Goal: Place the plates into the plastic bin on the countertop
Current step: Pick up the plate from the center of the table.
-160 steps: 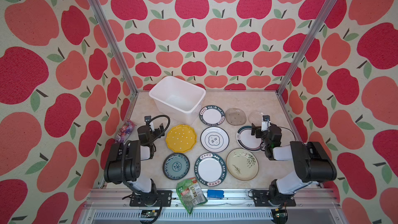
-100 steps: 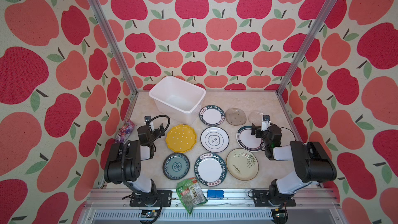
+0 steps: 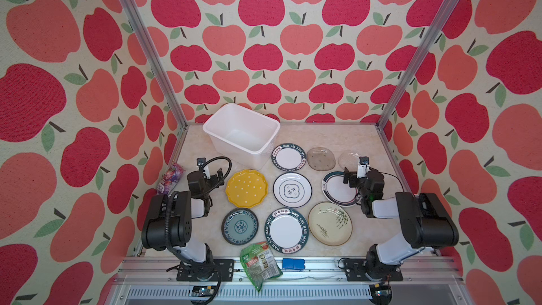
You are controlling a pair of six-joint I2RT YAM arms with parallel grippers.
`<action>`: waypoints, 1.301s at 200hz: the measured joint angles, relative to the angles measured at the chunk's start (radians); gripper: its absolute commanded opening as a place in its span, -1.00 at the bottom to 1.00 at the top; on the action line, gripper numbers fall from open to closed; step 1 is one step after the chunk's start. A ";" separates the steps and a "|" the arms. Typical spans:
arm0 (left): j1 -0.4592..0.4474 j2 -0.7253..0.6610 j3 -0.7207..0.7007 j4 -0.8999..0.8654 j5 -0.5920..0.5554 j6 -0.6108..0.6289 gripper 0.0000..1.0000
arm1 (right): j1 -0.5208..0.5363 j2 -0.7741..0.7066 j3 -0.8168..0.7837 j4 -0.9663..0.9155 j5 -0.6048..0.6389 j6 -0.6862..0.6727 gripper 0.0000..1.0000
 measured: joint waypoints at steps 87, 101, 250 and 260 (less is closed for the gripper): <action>0.000 0.000 0.000 0.000 0.002 0.000 0.98 | 0.000 0.000 0.002 0.000 0.000 0.000 0.99; 0.000 0.000 0.000 0.000 0.004 0.000 0.98 | 0.000 0.000 0.002 0.000 0.002 0.000 0.99; -0.060 -0.331 0.088 -0.322 -0.271 -0.091 0.98 | 0.119 -0.131 0.086 -0.185 0.387 -0.018 0.99; -0.059 -0.348 0.129 -0.387 -0.289 -0.111 0.98 | 0.133 -0.131 0.098 -0.217 0.407 -0.027 0.99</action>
